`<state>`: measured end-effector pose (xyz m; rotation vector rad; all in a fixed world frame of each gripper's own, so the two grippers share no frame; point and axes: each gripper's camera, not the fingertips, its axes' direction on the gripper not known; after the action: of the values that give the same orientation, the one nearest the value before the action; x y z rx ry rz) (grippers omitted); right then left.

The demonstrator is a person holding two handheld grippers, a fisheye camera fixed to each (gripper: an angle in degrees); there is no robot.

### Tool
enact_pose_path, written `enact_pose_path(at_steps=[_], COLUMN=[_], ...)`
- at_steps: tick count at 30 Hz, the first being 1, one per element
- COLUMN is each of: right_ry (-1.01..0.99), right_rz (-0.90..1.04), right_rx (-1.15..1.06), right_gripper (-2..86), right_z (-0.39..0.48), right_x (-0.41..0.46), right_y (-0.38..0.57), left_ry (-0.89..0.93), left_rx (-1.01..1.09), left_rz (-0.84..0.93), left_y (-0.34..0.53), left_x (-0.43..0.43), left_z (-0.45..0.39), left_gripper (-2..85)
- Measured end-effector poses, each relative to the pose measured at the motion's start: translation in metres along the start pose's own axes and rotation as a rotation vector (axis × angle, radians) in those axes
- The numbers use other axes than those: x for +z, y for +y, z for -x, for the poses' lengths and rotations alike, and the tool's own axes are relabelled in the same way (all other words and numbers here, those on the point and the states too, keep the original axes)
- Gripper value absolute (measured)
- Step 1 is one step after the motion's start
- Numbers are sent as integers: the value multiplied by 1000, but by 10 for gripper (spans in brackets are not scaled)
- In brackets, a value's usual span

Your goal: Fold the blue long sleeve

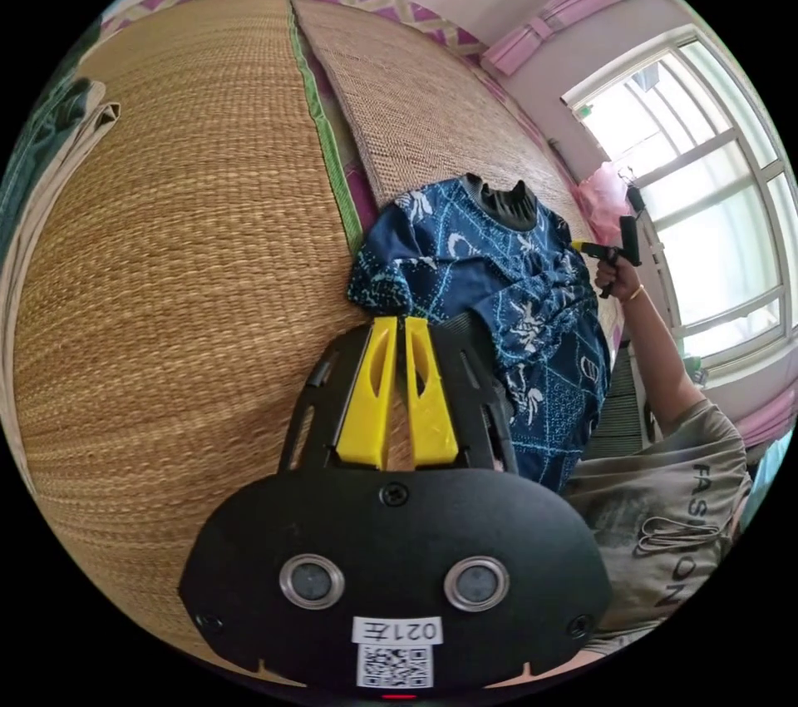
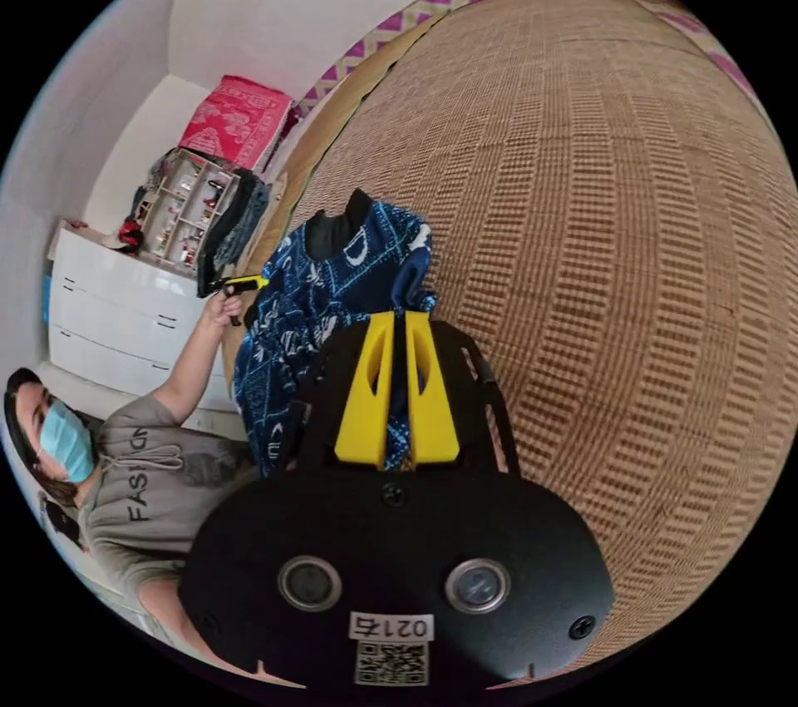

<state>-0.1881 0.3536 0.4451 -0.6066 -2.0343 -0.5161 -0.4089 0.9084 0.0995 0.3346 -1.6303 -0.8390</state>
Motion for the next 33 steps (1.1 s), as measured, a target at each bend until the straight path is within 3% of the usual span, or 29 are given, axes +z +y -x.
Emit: enact_pose_path(at_steps=[5, 14, 18, 23, 25, 27, 29, 33], right_ry=[39, 146, 142, 320, 404, 412, 310, 306], right_rz=[-12, -49, -168, -106, -132, -175, -172, 2], right_rx=[48, -15, 9, 112, 97, 3, -305, -721], right_gripper=[-3, -1, 7, 47, 69, 81, 80, 88], right_z=[-9, 22, 29, 15, 20, 39, 95, 208], right_x=[-13, -14, -27, 1, 0, -4, 13, 96], right_y=[-43, -163, -198, -223, -219, -214, -206, -182], left_ry=[67, -125, -164, -151, -165, -162, -157, -64], left_rx=[-15, -18, -35, -67, -99, -171, -126, 63], left_rz=[-36, 10, -104, -45, -158, -284, -387, -287], left_y=[-20, -125, -171, -196, -179, -158, -140, -129], left_x=[-21, -46, -68, -36, -42, -62, -80, -67], left_z=[25, 69, 85, 123, 145, 166, 167, 136], left_gripper=[-8, -8, -7, 6, 28, 45, 49, 60])
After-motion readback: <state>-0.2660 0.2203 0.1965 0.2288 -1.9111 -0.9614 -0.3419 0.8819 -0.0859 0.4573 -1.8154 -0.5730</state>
